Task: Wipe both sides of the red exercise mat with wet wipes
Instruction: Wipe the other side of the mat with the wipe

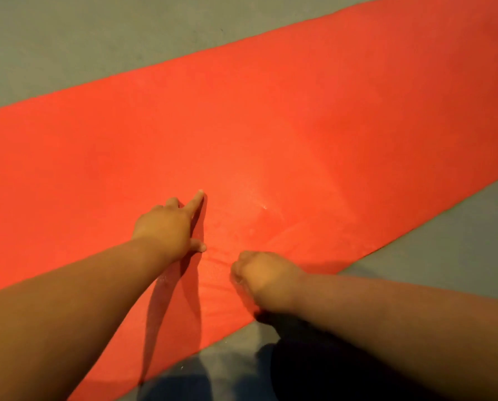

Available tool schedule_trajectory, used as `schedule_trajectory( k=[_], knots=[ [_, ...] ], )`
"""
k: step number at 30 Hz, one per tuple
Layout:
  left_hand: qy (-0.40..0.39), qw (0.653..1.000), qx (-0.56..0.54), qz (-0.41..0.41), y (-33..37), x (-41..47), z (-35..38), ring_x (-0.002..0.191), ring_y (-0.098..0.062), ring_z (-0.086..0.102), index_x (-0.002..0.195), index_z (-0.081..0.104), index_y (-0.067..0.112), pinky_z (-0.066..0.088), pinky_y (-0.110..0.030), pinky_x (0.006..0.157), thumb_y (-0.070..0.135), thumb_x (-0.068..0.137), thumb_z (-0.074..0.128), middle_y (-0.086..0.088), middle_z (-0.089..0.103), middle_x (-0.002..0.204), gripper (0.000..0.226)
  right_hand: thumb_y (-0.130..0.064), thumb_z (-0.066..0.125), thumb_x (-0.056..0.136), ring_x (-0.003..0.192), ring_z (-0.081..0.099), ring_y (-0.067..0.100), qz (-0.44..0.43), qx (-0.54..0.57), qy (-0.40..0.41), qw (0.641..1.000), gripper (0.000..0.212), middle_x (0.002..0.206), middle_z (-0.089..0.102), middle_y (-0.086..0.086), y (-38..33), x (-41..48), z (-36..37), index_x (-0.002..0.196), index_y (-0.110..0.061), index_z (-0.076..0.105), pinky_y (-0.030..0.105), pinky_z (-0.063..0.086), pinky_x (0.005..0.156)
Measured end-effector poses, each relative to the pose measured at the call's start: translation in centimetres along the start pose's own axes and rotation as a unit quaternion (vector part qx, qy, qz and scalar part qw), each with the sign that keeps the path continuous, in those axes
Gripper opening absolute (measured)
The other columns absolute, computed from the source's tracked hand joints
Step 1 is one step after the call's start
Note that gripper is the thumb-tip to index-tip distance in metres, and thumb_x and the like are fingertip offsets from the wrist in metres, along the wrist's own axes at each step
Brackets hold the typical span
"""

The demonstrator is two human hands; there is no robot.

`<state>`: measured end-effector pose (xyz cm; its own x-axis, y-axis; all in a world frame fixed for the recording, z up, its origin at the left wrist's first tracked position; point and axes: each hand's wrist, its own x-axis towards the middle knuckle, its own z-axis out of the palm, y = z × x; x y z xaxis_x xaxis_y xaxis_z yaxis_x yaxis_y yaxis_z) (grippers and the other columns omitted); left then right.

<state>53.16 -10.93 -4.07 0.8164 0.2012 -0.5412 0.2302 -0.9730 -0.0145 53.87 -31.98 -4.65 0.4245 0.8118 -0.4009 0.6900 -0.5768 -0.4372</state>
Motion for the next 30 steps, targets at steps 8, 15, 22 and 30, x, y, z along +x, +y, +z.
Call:
schedule_trajectory(
  k=[8, 15, 22, 30],
  knots=[
    [-0.035, 0.999, 0.013, 0.002, -2.0, 2.3, -1.3, 0.144, -0.037, 0.005, 0.150, -0.005, 0.041, 0.032, -0.056, 0.108, 0.058, 0.060, 0.081, -0.009, -0.005, 0.159, 0.126, -0.017, 0.052, 0.090, 0.098, 0.058, 0.035, 0.288, -0.026, 0.193, 0.938, 0.015, 0.104, 0.062, 0.018, 12.8, -0.2, -6.0, 0.094, -0.006, 0.061, 0.037, 0.042, 0.078],
    [-0.073, 0.997, 0.027, 0.006, -1.9, 3.4, -1.8, 0.143, -0.044, 0.010, 0.150, -0.008, 0.042, 0.038, -0.054, 0.104, 0.058, 0.058, 0.082, -0.012, -0.004, 0.159, 0.130, -0.013, 0.043, 0.094, 0.100, 0.055, 0.032, -0.063, 0.000, -0.012, 0.998, 0.020, 0.108, 0.055, 0.015, 0.9, 1.9, -1.4, 0.105, -0.006, 0.057, 0.037, 0.041, 0.085],
    [-0.065, 0.998, 0.014, 0.021, -2.7, 3.2, -1.6, 0.145, -0.040, 0.009, 0.150, -0.004, 0.044, 0.040, -0.051, 0.103, 0.064, 0.059, 0.078, -0.005, -0.005, 0.160, 0.123, -0.016, 0.050, 0.091, 0.102, 0.057, 0.034, 0.253, -0.022, 0.198, 0.947, 0.017, 0.107, 0.059, 0.017, 11.5, 4.9, -6.6, 0.100, -0.007, 0.062, 0.036, 0.040, 0.083],
    [0.057, 0.998, -0.022, 0.031, -4.4, 5.7, -4.7, 0.125, -0.030, 0.043, 0.151, 0.021, 0.034, 0.045, -0.042, 0.093, 0.044, 0.077, 0.074, -0.005, 0.044, 0.136, 0.092, -0.017, 0.049, 0.090, 0.096, 0.058, 0.031, -0.038, 0.025, 0.035, 0.998, 0.017, 0.103, 0.059, 0.011, 2.7, 3.9, -1.4, 0.099, -0.010, 0.062, 0.036, 0.047, 0.085]
  ],
)
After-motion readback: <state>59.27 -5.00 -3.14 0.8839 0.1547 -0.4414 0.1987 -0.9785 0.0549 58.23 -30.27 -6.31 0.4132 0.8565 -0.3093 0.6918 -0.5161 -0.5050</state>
